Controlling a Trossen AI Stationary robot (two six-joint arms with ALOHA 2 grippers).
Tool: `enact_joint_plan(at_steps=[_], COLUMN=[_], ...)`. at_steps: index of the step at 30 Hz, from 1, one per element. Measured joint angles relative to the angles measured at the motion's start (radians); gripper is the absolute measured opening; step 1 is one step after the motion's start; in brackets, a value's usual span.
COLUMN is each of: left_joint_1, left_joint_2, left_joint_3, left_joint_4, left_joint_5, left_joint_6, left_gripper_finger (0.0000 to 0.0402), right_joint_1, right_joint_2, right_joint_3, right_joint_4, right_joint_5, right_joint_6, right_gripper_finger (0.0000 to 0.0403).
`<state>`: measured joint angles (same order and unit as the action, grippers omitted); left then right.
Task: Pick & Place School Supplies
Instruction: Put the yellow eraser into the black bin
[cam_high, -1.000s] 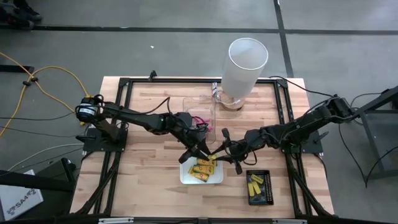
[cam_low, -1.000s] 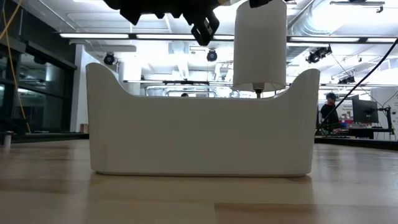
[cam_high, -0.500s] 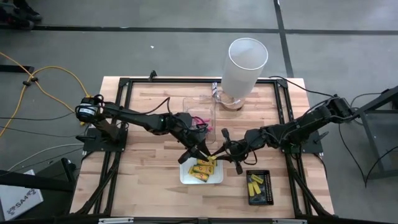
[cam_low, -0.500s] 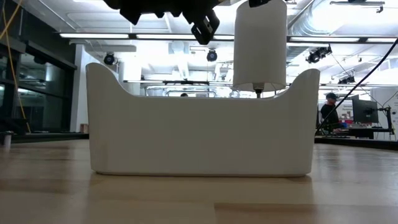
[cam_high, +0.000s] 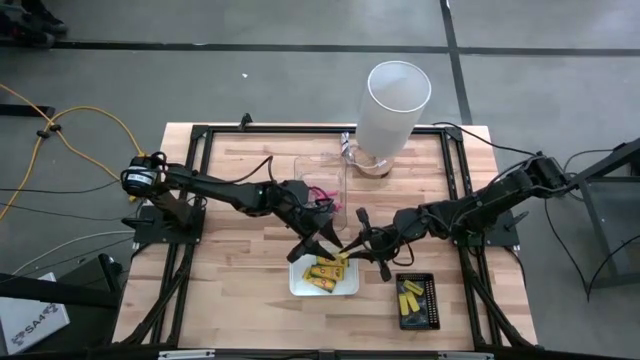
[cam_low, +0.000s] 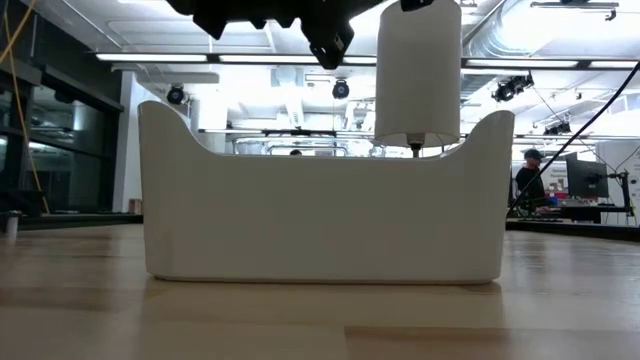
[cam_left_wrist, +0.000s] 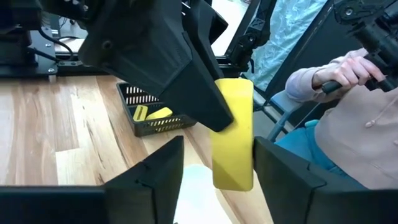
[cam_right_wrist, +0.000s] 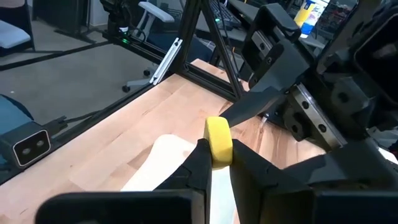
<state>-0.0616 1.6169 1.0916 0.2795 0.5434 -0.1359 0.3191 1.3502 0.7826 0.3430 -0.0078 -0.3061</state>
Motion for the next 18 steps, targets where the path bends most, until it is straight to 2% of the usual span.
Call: enact_joint_plan(at_steps=[5, 9, 14, 18], left_joint_1=[-0.005, -0.017, -0.027, -0.035], left_joint_2=[0.000, 0.000, 0.000, 0.000], left_joint_3=[0.000, 0.000, 0.000, 0.000], left_joint_4=[-0.001, -0.002, -0.005, -0.010], left_joint_5=[0.007, 0.011, 0.015, 0.015], left_joint_6=[-0.011, -0.012, -0.012, -0.015], left_gripper_finger=[0.0200, 0.0201, 0.0201, 0.0201], right_joint_1=[0.000, 0.009, 0.064, 0.135], right_joint_2=[0.000, -0.003, -0.044, -0.117], right_joint_3=[0.001, 0.001, 0.001, 0.002], right_joint_4=[-0.029, -0.103, -0.216, -0.337], right_joint_5=[0.001, 0.045, 0.123, 0.179], right_joint_6=[0.039, 0.088, 0.171, 0.296], right_gripper_finger=[0.0032, 0.0032, 0.0032, 0.0032])
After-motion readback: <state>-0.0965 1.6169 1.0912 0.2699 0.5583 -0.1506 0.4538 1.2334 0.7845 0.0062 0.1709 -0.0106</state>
